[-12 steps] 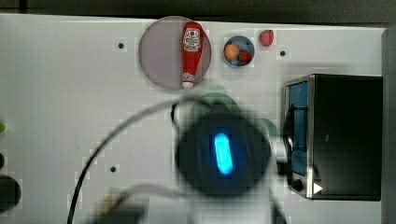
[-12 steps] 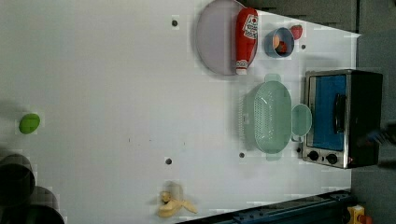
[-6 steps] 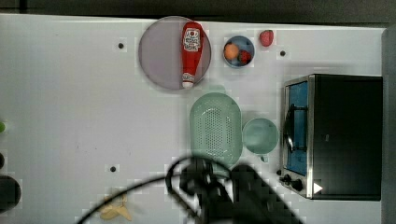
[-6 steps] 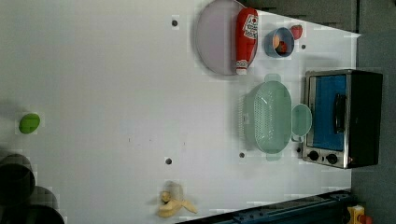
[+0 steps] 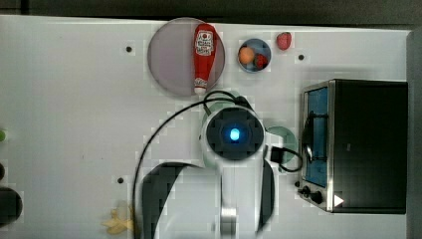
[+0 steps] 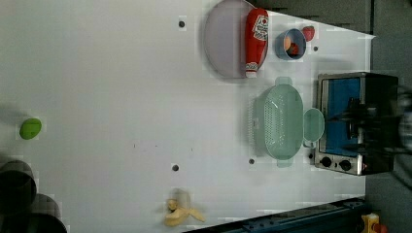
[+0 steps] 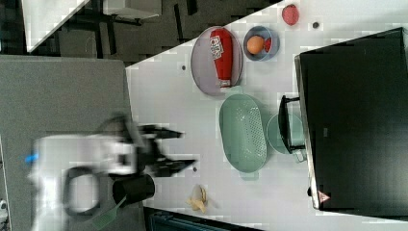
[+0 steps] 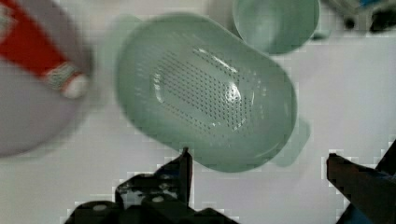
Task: Drag strainer right to left.
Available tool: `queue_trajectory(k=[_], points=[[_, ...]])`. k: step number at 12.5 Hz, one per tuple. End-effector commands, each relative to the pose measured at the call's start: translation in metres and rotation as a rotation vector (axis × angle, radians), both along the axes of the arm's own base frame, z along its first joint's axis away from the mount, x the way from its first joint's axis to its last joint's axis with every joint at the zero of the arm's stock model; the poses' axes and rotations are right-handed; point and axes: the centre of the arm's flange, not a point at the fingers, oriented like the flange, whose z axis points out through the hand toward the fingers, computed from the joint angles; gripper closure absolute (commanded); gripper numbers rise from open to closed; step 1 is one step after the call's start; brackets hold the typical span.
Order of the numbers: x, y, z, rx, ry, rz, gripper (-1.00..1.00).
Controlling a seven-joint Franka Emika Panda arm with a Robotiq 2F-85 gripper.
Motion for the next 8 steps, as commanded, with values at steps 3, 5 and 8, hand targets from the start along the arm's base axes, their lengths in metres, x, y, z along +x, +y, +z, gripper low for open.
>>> queue_trajectory(k=[3,5,8], points=[[0.019,0.009,-0.094,-0.024,-0.085,-0.301,-1.0],[0.023,0.009,-0.132,-0.028,-0.097,-0.406,-1.0],[0.014,0.013,-0.186,-0.041,-0.059,-0.485,-1.0]])
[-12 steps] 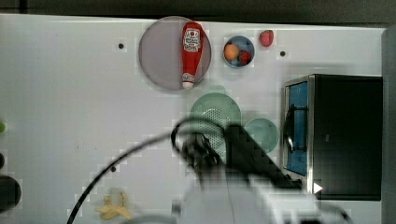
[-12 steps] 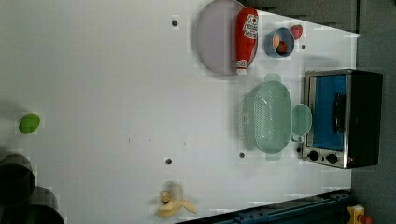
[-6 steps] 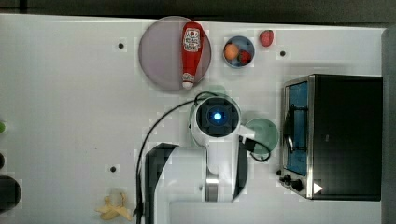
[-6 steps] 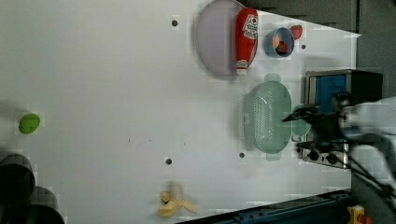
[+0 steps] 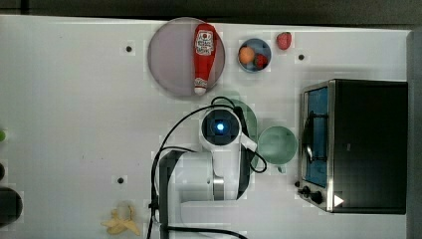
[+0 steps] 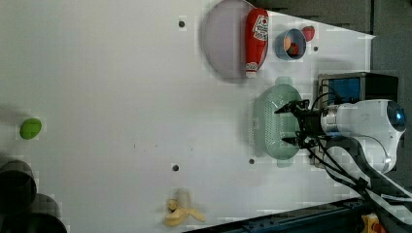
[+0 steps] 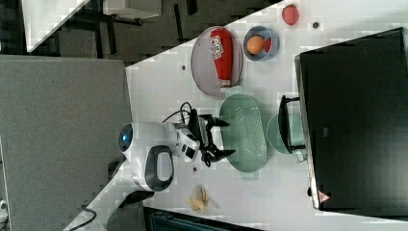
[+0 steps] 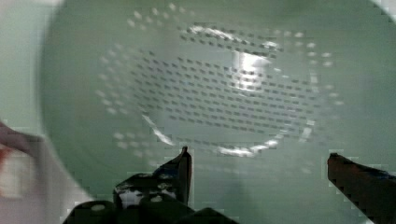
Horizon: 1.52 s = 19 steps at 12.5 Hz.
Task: Drag strainer right to left.
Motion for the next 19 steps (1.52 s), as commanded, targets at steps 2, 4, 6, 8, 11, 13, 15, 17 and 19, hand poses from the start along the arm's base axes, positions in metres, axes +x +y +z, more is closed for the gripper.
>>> queue_trajectory(k=[2,4,6,8,11,13,15,17,19], points=[[-0.001,0.01,-0.046,-0.002,-0.017,-0.138,-1.0],[-0.005,0.022,-0.066,0.007,-0.016,-0.123,-1.0],[-0.011,0.03,-0.076,0.01,-0.008,-0.12,-1.0],[-0.014,0.039,-0.08,0.007,0.0,-0.168,-1.0],[-0.017,0.069,-0.08,0.013,0.0,-0.141,-1.0],[-0.02,0.09,-0.079,0.019,-0.001,-0.113,-1.0],[-0.023,0.113,-0.079,0.031,0.004,-0.155,-1.0],[-0.025,0.14,-0.08,0.04,0.008,-0.163,-1.0],[-0.024,0.165,-0.081,0.056,0.009,-0.175,-1.0]])
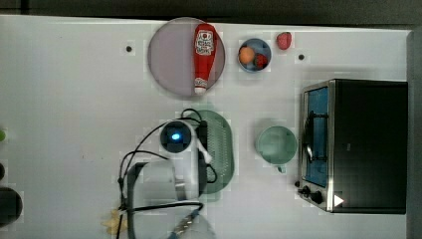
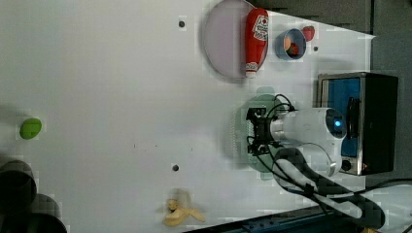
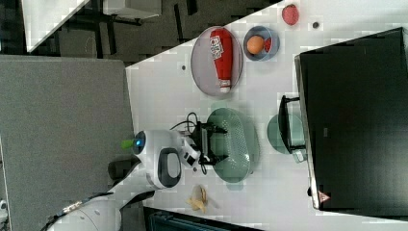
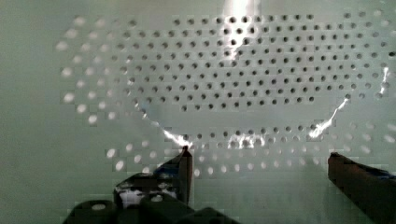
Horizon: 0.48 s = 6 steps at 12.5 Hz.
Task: Drag strainer right to left.
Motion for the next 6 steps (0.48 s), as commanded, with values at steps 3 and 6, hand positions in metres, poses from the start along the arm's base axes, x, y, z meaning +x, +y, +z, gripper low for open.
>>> queue_trajectory(k=[3,6], points=[[0.005,0.098,0.006,0.057,-0.025,-0.003,-1.0],[0.009,0.13,0.005,0.081,-0.018,0.009,-1.0]])
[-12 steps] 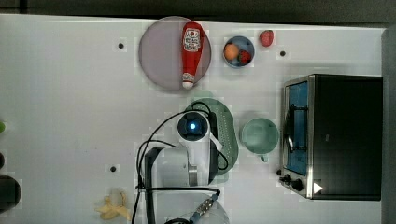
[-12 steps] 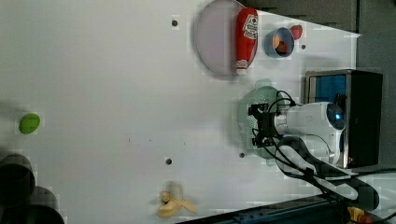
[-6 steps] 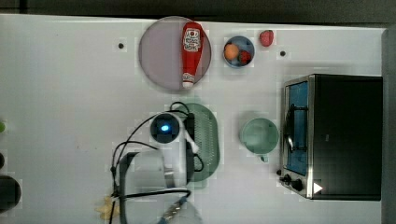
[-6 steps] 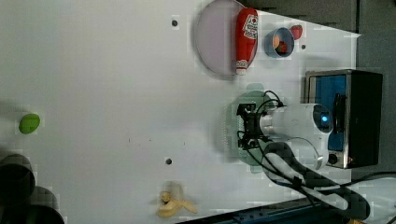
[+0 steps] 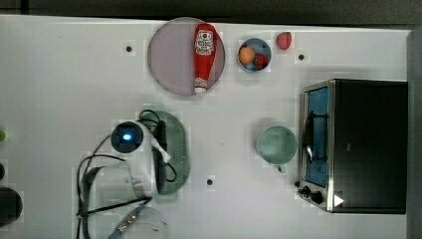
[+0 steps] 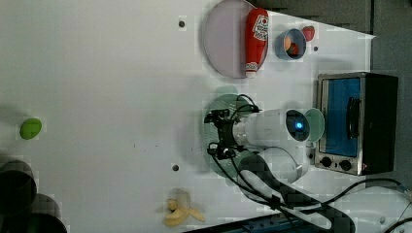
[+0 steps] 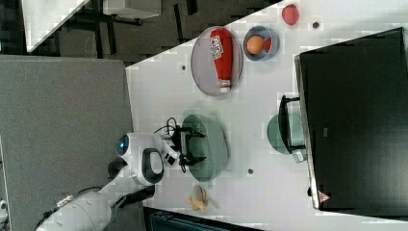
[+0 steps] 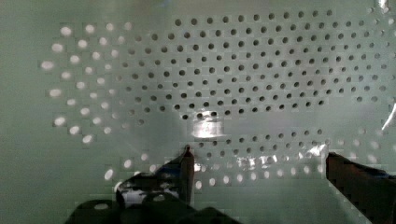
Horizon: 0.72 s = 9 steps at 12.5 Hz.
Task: Drag strainer right to left.
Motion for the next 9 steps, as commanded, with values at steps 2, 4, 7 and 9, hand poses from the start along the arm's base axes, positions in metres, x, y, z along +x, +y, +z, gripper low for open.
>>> queue_trajectory(k=[2,4,7,9], points=[[0.014,0.036,0.015,0.026,-0.019,-0.052,-1.0],[0.015,0.056,0.019,0.032,-0.024,-0.074,-1.0],[0.011,0.084,0.021,0.03,-0.018,-0.095,-1.0],[0.007,0.099,0.02,0.033,-0.018,-0.079,-1.0]])
